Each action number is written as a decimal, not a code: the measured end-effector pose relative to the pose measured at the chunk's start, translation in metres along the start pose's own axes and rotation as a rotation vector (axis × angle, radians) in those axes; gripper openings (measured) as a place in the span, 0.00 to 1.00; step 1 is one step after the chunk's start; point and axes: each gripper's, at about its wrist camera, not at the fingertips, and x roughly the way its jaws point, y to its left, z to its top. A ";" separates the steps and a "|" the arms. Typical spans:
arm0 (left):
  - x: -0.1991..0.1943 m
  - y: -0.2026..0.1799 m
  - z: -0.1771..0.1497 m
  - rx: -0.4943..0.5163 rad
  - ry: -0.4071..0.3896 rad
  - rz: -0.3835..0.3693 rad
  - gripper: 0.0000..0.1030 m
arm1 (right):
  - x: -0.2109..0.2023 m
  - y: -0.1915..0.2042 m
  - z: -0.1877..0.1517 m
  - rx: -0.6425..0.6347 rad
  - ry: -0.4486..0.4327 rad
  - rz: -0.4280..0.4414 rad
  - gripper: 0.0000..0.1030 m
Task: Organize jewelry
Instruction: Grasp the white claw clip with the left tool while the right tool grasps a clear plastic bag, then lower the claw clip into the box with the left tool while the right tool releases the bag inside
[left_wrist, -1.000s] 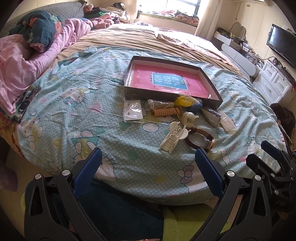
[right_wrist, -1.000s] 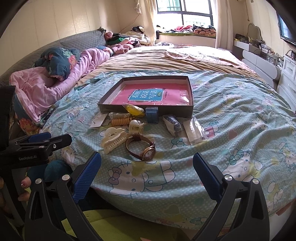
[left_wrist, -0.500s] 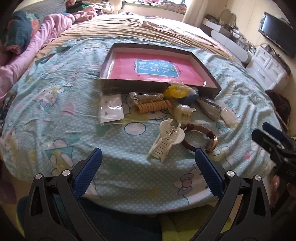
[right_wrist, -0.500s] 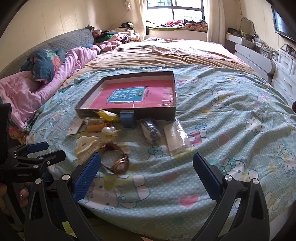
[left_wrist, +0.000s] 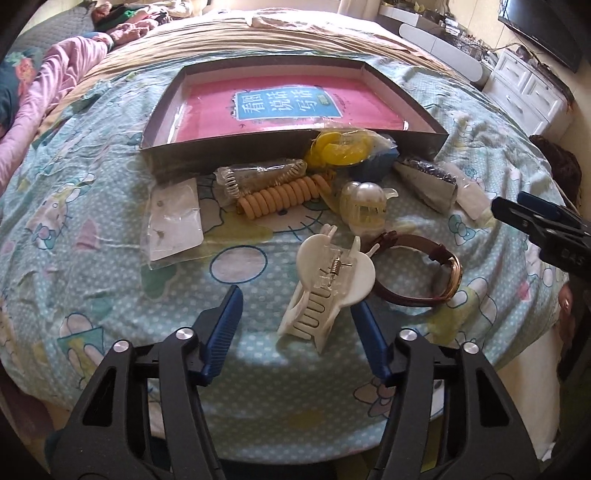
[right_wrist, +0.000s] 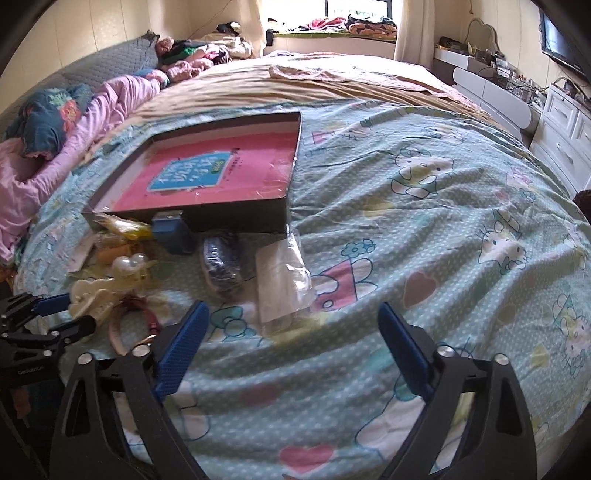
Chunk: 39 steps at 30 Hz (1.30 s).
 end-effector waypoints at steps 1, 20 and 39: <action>0.002 0.000 0.001 0.004 0.002 -0.004 0.45 | 0.006 -0.001 0.002 -0.006 0.010 -0.004 0.81; -0.020 0.003 0.023 -0.001 -0.048 -0.089 0.19 | 0.028 -0.007 0.016 0.008 0.036 0.093 0.28; -0.024 0.068 0.099 -0.126 -0.146 -0.015 0.19 | 0.026 0.021 0.090 0.000 -0.089 0.165 0.28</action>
